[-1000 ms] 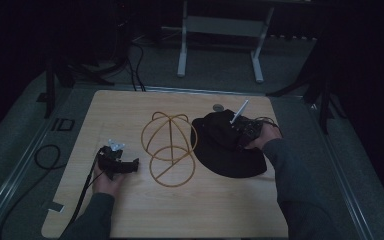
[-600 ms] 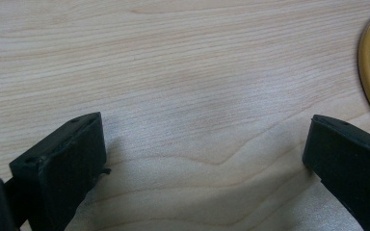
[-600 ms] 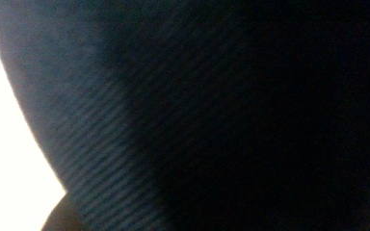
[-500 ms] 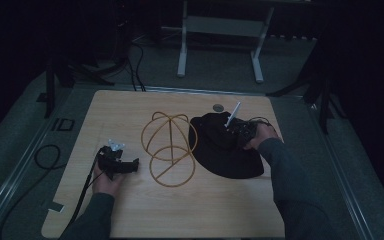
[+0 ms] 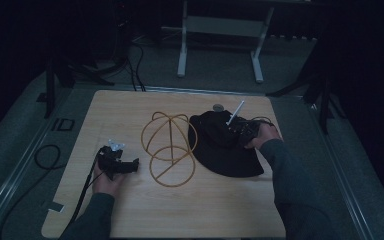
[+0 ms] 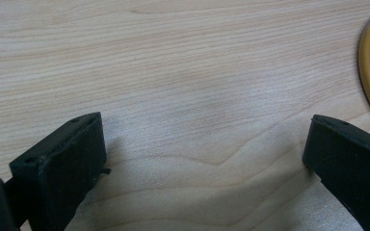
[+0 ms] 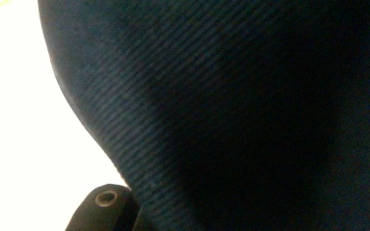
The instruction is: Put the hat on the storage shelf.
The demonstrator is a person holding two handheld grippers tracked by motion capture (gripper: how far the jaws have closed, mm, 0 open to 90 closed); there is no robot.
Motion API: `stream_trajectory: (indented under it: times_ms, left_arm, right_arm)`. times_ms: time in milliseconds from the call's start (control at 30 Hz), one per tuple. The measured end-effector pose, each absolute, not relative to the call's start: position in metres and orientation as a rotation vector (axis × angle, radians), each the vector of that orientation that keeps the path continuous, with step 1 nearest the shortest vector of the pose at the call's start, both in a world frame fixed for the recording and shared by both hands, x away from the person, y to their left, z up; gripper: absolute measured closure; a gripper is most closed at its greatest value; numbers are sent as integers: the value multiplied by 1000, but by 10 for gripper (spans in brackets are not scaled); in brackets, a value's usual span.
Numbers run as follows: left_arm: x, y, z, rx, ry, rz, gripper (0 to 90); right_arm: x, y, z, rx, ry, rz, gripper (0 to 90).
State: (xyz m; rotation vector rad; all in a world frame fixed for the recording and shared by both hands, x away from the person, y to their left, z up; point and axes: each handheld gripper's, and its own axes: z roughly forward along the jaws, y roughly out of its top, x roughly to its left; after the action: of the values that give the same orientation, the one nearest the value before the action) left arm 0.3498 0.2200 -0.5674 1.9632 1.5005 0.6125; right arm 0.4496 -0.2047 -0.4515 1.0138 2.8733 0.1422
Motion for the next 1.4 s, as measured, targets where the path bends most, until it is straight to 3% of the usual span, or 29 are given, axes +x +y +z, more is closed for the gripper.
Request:
stream_trajectory:
  times_ms: [1400]
  left_arm:
    - [350,220,-567,1965,1499,613,16]
  right_arm:
    - [433,-220,-403,951,2840,360,878]
